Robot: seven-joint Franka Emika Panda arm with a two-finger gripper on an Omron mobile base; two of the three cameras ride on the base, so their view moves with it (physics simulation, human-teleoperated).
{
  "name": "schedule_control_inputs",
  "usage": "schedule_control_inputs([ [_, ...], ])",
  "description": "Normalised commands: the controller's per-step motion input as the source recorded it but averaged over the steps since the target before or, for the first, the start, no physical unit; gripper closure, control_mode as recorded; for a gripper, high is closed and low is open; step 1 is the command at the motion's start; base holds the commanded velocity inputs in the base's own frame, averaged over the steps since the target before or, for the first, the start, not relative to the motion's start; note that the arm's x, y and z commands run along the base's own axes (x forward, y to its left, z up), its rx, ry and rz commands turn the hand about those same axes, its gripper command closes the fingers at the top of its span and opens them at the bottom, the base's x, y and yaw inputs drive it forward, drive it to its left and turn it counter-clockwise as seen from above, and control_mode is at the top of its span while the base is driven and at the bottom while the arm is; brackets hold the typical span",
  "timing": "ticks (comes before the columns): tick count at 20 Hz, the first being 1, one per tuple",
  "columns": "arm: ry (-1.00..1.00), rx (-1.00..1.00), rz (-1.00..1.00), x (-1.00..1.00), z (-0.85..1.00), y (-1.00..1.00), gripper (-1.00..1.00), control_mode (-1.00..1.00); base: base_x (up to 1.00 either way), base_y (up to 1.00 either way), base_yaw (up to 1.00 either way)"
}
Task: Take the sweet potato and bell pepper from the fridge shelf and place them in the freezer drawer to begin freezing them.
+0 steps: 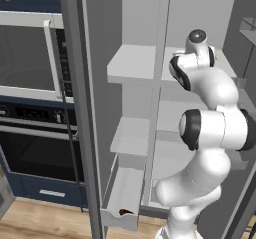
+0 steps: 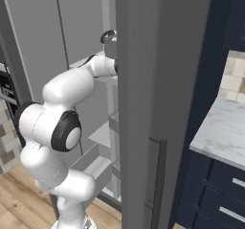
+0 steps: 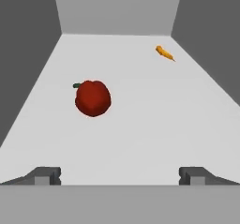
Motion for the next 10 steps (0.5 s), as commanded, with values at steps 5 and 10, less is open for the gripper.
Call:
schedule_control_inputs([
  [5, 0.0, 0.0, 0.04, 0.49, -0.3, -0.11, -1.0, -1.0, 0.0, 0.0, 0.0],
  [10, 0.02, 0.03, 0.02, 0.64, -0.1, -0.36, -1.0, -1.0, 0.0, 0.0, 0.0],
])
